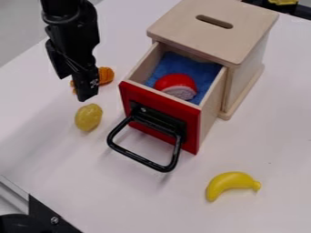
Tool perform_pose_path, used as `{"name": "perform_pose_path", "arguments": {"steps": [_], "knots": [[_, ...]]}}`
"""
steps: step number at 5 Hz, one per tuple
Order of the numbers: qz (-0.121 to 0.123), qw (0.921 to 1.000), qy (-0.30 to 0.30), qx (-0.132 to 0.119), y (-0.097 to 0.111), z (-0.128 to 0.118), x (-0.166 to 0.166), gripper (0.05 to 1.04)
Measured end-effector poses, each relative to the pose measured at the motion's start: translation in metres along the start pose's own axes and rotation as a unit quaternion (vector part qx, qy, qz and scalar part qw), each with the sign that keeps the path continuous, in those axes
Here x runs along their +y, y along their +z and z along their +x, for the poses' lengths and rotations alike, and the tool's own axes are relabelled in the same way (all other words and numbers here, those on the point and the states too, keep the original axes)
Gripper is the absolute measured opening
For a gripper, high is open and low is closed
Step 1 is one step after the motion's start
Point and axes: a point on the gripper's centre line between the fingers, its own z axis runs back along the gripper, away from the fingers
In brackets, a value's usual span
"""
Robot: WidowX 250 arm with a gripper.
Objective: Take the object inside the drawer and place it on the right side above the banana
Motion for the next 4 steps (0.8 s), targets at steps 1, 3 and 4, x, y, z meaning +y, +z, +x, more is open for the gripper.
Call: {"name": "perform_pose_path", "arguments": {"steps": [1, 3, 4], "knots": [[-0.009, 0.9999, 0.0, 0.01, -0.006, -0.004, -0.004, 1.001], [-0.005, 0.9997, -0.023, 0.006, 0.006, -0.007, -0.005, 1.001], [-0.023, 0.9973, -0.058, -0.038, 0.027, -0.001, -0.013, 1.001]]}}
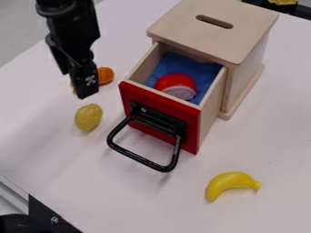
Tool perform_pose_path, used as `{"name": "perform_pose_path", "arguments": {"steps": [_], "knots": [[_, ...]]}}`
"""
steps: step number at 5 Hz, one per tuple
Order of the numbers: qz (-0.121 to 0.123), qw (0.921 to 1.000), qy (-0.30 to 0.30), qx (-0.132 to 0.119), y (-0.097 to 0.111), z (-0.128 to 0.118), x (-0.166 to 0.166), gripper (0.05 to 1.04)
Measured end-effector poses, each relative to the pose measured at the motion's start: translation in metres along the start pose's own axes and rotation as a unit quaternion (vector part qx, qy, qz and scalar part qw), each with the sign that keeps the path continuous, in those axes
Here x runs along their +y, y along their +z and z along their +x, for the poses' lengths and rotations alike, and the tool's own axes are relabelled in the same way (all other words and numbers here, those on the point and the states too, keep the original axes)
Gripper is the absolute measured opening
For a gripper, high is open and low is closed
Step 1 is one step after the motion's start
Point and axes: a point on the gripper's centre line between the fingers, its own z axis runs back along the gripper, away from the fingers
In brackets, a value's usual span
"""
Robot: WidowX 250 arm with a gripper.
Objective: Take the object inside the drawer and place it on the right side above the banana
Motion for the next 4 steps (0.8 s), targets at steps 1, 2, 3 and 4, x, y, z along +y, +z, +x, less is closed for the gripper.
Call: {"name": "perform_pose_path", "arguments": {"steps": [1, 2, 3, 4], "knots": [[-0.018, 0.9992, -0.025, -0.025, 0.016, 0.014, -0.013, 1.001], [-0.025, 0.9963, -0.079, -0.023, 0.028, 0.034, -0.032, 1.001], [-0.034, 0.9938, -0.094, -0.05, 0.037, 0.053, -0.043, 1.001], [-0.04, 0.9921, -0.106, -0.054, 0.033, 0.072, -0.051, 1.001]]}}
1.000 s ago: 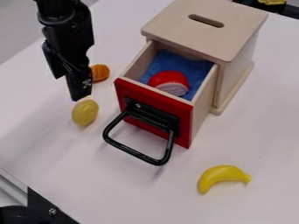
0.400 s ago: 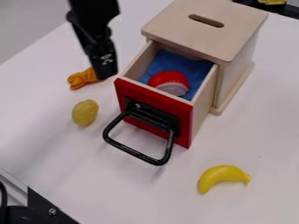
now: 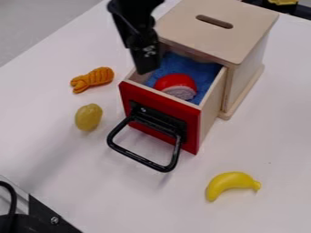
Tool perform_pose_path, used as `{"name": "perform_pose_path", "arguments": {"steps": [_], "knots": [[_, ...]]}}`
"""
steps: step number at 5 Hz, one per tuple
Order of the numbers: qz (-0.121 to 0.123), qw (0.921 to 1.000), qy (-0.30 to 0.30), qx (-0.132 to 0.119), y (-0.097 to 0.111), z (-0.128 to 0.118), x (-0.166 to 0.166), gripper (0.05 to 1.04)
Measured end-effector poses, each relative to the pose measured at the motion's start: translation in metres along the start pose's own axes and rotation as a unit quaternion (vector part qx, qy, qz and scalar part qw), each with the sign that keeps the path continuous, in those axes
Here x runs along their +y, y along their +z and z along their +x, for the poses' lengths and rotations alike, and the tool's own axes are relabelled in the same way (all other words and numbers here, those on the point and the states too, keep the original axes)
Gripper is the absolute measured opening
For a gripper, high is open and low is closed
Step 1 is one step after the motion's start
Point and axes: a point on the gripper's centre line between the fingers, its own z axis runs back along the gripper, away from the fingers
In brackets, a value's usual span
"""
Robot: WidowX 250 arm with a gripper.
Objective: Take the object inside the drawer and place it on the right side above the banana
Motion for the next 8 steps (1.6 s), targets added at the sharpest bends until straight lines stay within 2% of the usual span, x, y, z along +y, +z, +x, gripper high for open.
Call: {"name": "perform_pose_path", "arguments": {"steps": [1, 2, 3, 4, 6, 7, 8], "knots": [[0.009, 0.9999, 0.013, 0.0, -0.014, 0.014, 0.002, 1.001], [0.024, 0.999, 0.034, -0.019, -0.024, 0.024, 0.009, 1.001], [0.036, 0.9979, 0.048, -0.025, -0.037, 0.032, 0.013, 1.001], [0.034, 0.9978, 0.056, -0.007, -0.055, 0.033, 0.013, 1.001], [0.047, 0.9977, 0.044, 0.024, -0.077, 0.033, 0.011, 1.001], [0.044, 0.9975, 0.036, 0.042, -0.089, 0.031, 0.009, 0.965], [0.048, 0.9973, 0.039, 0.039, -0.094, 0.03, 0.008, 0.686]]}}
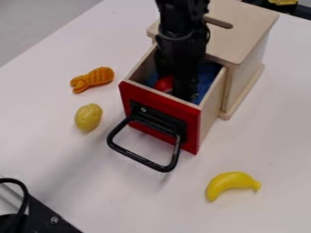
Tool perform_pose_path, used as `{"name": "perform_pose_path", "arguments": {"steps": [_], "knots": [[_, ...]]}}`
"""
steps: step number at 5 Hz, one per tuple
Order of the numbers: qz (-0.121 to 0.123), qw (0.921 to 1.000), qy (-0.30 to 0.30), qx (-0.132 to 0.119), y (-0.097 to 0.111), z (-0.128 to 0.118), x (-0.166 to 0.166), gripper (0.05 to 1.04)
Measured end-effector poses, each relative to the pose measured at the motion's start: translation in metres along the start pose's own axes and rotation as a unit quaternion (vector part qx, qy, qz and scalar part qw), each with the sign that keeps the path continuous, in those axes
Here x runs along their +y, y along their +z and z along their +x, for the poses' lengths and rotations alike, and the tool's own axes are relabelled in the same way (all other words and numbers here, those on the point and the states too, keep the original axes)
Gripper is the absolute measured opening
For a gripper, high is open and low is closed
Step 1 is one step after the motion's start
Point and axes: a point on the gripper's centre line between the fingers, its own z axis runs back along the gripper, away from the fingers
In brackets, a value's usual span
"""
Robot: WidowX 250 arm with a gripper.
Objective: Take the object inside the drawer and place it on the right side above the banana
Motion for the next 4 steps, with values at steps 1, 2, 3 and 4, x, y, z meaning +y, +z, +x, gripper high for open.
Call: {"name": "perform_pose_path", "arguments": {"steps": [1, 2, 3, 4], "knots": [[0.003, 1.0, -0.001, 0.003, 0.0, -0.001, 0.0, 0.581], [0.003, 1.0, 0.0, 0.005, 0.003, -0.002, -0.002, 0.58], [0.005, 0.9999, -0.001, 0.014, 0.011, -0.006, 0.0, 0.58], [0.023, 0.9995, 0.0, 0.02, 0.032, -0.008, 0.001, 0.58]]}}
